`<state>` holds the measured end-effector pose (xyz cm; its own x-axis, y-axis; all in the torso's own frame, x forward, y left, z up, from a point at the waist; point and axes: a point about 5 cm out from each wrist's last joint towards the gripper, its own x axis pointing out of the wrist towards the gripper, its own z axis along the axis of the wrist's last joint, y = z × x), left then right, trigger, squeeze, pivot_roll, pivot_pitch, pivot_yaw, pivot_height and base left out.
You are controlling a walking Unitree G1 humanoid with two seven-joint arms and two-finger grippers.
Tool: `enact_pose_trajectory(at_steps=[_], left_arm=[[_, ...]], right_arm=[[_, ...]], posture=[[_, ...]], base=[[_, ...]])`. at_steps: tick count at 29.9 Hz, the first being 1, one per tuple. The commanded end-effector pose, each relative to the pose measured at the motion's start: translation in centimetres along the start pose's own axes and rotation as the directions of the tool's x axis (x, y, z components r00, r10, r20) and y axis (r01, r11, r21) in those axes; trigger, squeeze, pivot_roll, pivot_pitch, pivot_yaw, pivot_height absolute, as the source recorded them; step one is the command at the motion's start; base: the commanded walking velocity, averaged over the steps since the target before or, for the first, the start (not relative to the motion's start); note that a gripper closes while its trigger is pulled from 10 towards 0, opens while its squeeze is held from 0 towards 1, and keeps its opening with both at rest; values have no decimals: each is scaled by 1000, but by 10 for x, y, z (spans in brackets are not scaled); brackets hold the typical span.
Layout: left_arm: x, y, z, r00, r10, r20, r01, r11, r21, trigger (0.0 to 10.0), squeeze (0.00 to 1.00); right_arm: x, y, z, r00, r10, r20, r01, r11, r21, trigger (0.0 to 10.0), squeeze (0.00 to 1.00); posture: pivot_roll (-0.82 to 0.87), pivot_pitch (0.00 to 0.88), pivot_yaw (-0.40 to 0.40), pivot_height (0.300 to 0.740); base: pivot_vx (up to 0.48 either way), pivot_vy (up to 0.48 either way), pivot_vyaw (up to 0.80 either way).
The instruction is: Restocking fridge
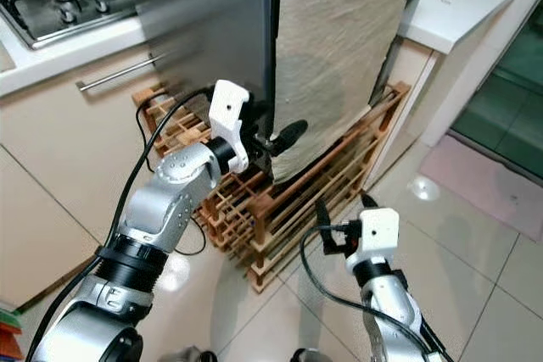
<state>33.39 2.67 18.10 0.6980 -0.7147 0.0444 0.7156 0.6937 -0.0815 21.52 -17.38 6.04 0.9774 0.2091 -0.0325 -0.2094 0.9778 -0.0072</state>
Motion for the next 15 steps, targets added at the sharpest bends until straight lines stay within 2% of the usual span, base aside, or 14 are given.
enact_pose_trajectory(at_steps=[1,3,4,7,14,15], left_arm=[[4,-1,2,1000,-4,-1,4,1000,26,10000,0],[5,0,2,1000,-1,0,1,1000,29,10000,0],[7,1,3,1000,2,2,-3,999,32,10000,0],[9,2,5,1000,7,6,-7,999,35,10000,0],[11,9,10,1000,26,16,-27,998,55,10000,0],[10,14,13,999,34,23,-35,997,67,10000,0]], right_arm=[[-2,3,7,999,45,26,-45,999,-14,10000,0],[-7,3,6,997,78,30,-77,996,-33,10000,0],[-16,-3,0,994,104,15,-103,993,-52,10000,0],[-24,-8,-6,993,122,-5,-122,990,-73,10000,0],[-30,-14,-13,993,111,-28,-113,991,-67,10000,0],[-32,-13,-17,994,107,-38,-109,993,-54,10000,0]], posture=[[-32,43,13,740],[-36,40,14,740],[-37,40,14,740],[-39,39,13,740],[-39,41,15,740],[-37,46,15,740]], base=[[0,0,0],[0,0,0],[0,0,0],[0,0,0],[0,0,0],[0,0,0]])
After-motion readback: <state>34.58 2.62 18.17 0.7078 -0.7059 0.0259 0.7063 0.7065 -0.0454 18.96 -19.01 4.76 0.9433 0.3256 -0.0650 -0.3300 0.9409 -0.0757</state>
